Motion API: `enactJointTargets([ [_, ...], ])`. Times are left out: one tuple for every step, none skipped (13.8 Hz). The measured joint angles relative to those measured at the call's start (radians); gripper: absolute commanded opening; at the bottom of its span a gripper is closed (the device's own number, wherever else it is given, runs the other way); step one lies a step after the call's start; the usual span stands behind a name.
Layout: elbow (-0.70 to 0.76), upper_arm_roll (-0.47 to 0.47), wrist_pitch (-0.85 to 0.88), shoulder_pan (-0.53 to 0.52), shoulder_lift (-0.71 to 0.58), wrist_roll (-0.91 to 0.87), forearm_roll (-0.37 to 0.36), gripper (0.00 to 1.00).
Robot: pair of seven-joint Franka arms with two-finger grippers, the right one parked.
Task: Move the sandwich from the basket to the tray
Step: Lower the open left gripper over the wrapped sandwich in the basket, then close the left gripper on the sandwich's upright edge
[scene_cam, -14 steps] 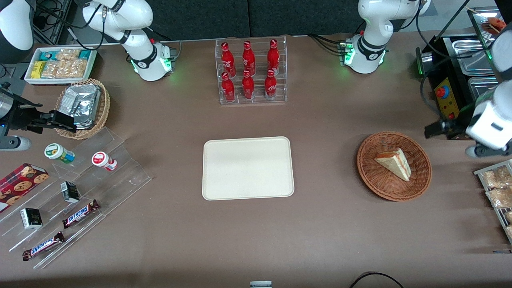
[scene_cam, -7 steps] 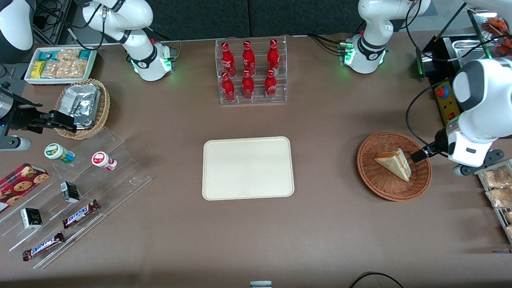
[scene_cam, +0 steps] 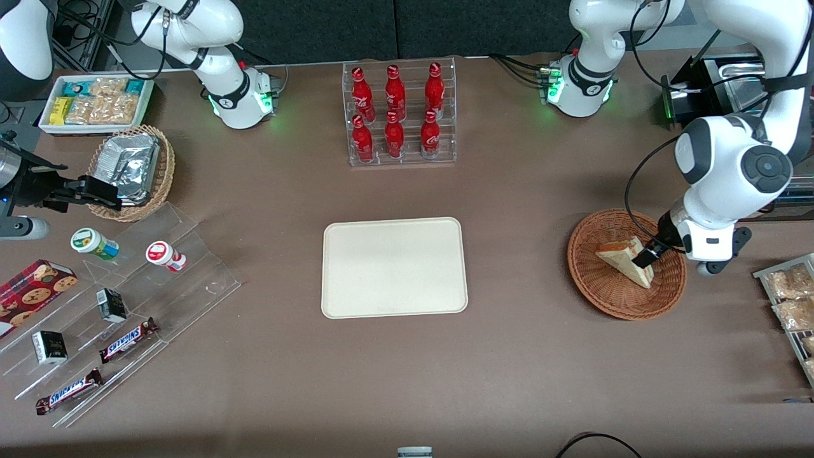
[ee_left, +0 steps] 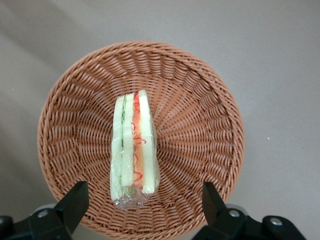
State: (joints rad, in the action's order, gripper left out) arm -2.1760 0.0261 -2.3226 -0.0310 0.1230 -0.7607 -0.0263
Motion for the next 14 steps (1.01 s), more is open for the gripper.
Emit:
enactJointTargets([
  [-0.015, 0.000, -0.010, 0.000, 0.000, -0.015, 0.000, 1.00],
  [-0.026, 0.000, -0.019, 0.000, 0.000, -0.023, 0.000, 1.00],
  [-0.038, 0.000, -0.033, 0.000, 0.000, -0.026, 0.000, 1.00],
  [-0.054, 0.000, -0.050, 0.000, 0.000, -0.028, 0.000, 1.00],
  [-0.070, 0.000, -0.068, 0.000, 0.000, -0.031, 0.000, 1.00],
  [-0.085, 0.000, -0.085, -0.001, 0.001, -0.034, 0.000, 1.00],
  [-0.097, -0.001, -0.099, -0.003, 0.002, -0.035, 0.000, 1.00],
  [-0.106, -0.001, -0.113, -0.005, 0.006, -0.036, 0.000, 1.00],
  [-0.112, -0.001, -0.125, -0.006, 0.013, -0.038, 0.000, 1.00],
  [-0.115, -0.001, -0.134, -0.008, 0.022, -0.040, 0.000, 1.00],
  [-0.117, -0.002, -0.146, -0.010, 0.031, -0.044, 0.000, 1.00],
  [-0.121, -0.002, -0.163, -0.016, 0.039, -0.046, 0.000, 1.00],
  [-0.127, -0.002, -0.183, -0.022, 0.047, -0.046, 0.000, 1.00],
  [-0.135, -0.002, -0.207, -0.026, 0.055, -0.046, 0.000, 1.00],
])
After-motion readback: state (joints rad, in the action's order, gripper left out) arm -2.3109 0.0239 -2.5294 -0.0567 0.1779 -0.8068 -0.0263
